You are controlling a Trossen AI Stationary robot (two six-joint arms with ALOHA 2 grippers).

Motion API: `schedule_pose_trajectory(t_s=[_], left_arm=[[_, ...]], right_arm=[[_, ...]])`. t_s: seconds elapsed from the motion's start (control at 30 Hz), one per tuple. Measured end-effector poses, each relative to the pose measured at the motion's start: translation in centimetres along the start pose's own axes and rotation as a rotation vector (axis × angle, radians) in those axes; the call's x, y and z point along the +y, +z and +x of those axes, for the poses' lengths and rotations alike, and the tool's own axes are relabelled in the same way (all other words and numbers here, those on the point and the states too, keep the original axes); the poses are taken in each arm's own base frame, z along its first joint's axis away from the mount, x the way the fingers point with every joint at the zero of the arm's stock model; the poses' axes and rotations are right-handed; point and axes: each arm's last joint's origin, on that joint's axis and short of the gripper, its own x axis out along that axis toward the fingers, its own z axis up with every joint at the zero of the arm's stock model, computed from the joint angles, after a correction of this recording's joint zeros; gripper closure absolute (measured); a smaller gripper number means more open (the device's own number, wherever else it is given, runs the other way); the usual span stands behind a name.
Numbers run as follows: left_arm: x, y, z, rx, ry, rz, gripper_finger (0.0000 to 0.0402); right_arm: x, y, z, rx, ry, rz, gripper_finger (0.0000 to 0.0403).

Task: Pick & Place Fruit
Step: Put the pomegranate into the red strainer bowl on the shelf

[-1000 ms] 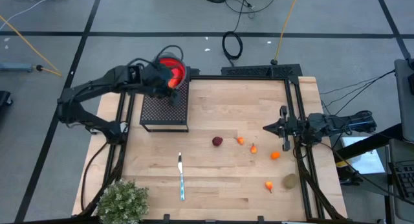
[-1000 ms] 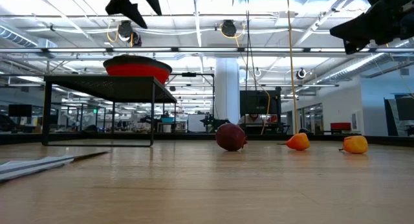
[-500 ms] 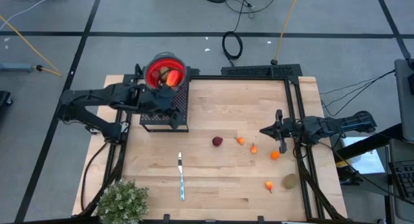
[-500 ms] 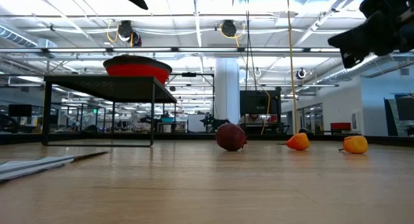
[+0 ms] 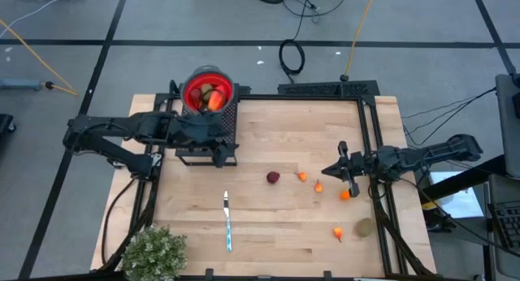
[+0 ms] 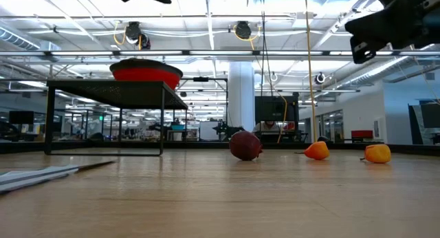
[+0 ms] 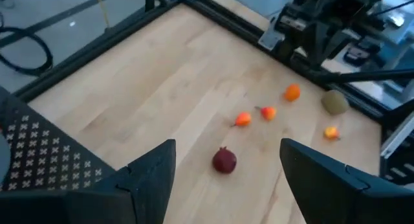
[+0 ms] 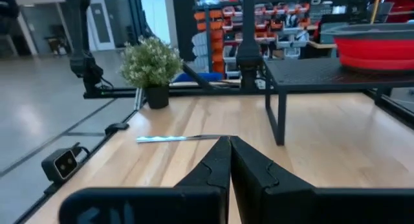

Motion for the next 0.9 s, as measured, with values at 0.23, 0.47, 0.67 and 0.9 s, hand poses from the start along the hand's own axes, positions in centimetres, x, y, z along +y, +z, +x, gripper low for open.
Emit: schedule_pose_trajectory(t_s=[0.23, 0.47, 0.67, 0.9], left_arm=[[1.7, -3.0, -1.0, -0.071, -0.065, 0.027, 0.0128], [3.3, -6.0, -1.9, -0.109, -0.123, 0.047, 0.0128], [4.4, -8.1, -3.0, -0.129, -0.165, 0.084, 0.0128], [5.7, -9.7, -4.5, -0.173, -0.216, 0.155, 0.0128]], right_arm=[[0.2, 1.3, 2.0, 0.078, -0.005, -0.055, 0.0398], [0.5, 3.4, 5.0, 0.142, -0.008, -0.112, 0.0384], [0.6, 4.6, 8.4, 0.208, -0.016, -0.144, 0.0365], [0.3, 5.5, 12.7, 0.26, -0.04, -0.139, 0.0331]])
